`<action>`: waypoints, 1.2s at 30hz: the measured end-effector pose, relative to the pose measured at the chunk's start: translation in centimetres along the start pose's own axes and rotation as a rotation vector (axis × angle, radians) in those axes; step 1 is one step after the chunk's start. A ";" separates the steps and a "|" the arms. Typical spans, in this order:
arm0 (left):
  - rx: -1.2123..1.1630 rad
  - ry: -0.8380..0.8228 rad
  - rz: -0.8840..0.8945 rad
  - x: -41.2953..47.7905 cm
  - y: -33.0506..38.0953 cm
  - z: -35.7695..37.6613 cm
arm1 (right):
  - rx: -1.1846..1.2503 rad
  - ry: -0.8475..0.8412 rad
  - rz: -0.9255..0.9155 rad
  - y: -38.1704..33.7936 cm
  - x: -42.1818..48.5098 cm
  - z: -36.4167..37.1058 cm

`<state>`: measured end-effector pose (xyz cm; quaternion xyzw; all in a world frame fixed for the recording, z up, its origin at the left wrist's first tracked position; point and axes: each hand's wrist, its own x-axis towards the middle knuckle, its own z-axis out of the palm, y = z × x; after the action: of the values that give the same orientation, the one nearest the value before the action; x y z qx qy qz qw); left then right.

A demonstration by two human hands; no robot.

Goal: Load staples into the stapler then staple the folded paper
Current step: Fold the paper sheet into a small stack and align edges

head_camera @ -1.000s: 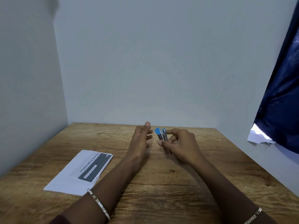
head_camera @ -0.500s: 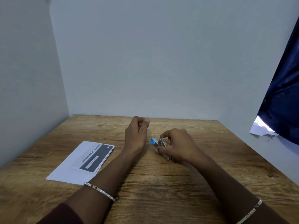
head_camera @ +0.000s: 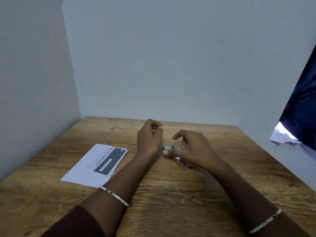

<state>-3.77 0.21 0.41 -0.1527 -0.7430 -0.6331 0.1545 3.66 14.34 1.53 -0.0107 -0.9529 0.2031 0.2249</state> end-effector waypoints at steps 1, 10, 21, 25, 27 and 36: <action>0.007 0.004 0.005 -0.1 0.3 -0.3 | -0.007 0.062 -0.068 -0.3 -0.2 -0.2; 0.237 0.135 0.213 -3.2 1.5 -6.6 | -0.108 0.299 -0.365 -5.5 -2.9 1.6; 0.973 0.119 -0.072 -5.1 -2.4 -15.9 | 0.058 -0.021 -0.388 -10.6 -3.6 5.7; 1.017 0.044 -0.146 -5.0 -2.9 -16.4 | -0.091 -0.245 -0.385 -10.6 -3.3 6.8; 1.016 0.047 -0.160 -5.0 -2.9 -16.3 | -0.114 -0.288 -0.381 -10.3 -3.3 7.1; 0.729 0.154 -0.220 -4.0 -2.1 -16.2 | -0.070 -0.288 -0.416 -9.9 -3.1 7.2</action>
<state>-0.49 -16.22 -0.69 0.0406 -0.9175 -0.3498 0.1850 4.03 2.19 -1.82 0.2068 -0.9632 0.1190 0.1235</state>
